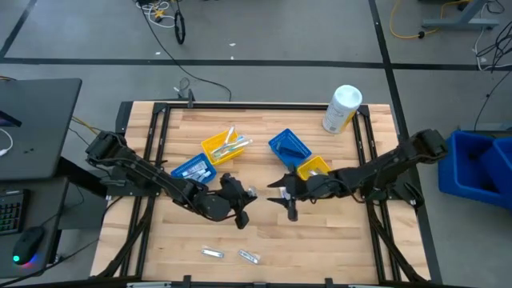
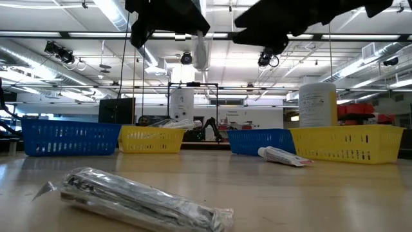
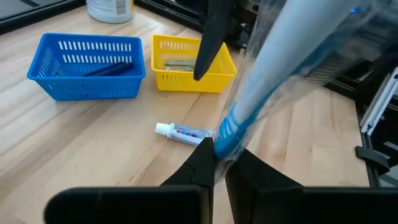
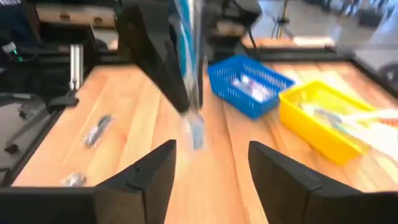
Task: Pick & Place Travel size toiletries
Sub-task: Put the blue toothbrush into the left yellow bin
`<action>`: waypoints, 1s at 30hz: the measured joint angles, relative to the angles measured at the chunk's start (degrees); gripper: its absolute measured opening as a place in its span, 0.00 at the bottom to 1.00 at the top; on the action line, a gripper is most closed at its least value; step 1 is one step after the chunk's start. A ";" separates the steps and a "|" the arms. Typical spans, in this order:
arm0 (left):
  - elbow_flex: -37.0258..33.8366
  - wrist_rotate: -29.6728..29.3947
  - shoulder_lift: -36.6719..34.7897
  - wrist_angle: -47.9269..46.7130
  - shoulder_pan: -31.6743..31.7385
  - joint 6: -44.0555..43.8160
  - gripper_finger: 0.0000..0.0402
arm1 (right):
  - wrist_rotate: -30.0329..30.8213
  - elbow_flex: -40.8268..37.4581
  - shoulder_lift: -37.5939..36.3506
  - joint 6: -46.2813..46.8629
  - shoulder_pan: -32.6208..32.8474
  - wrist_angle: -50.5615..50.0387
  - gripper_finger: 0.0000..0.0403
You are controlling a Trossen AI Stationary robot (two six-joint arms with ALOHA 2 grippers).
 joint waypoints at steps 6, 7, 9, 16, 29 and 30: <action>0.01 -2.26 0.00 -3.24 0.00 -2.43 0.07 | -0.03 0.00 -6.22 3.33 0.05 -14.78 0.55; 0.01 -2.32 0.00 -4.31 0.00 -3.33 0.08 | -0.03 0.00 -7.09 4.25 0.09 -16.97 0.54; 0.00 -2.64 0.01 -6.27 0.00 -4.98 0.08 | -0.07 0.00 -8.54 6.11 0.13 -20.94 0.54; 0.04 -5.10 -0.54 -8.04 0.17 -6.50 0.05 | -0.23 0.00 -11.10 12.70 2.36 -30.76 0.50; 8.65 -4.58 -2.54 -28.70 6.75 -3.62 0.06 | -4.70 -0.27 -11.23 22.33 9.20 -33.21 0.45; 9.23 -4.17 -2.54 -31.02 7.96 -3.95 0.06 | -4.68 -0.44 -11.23 22.39 9.76 -33.23 0.45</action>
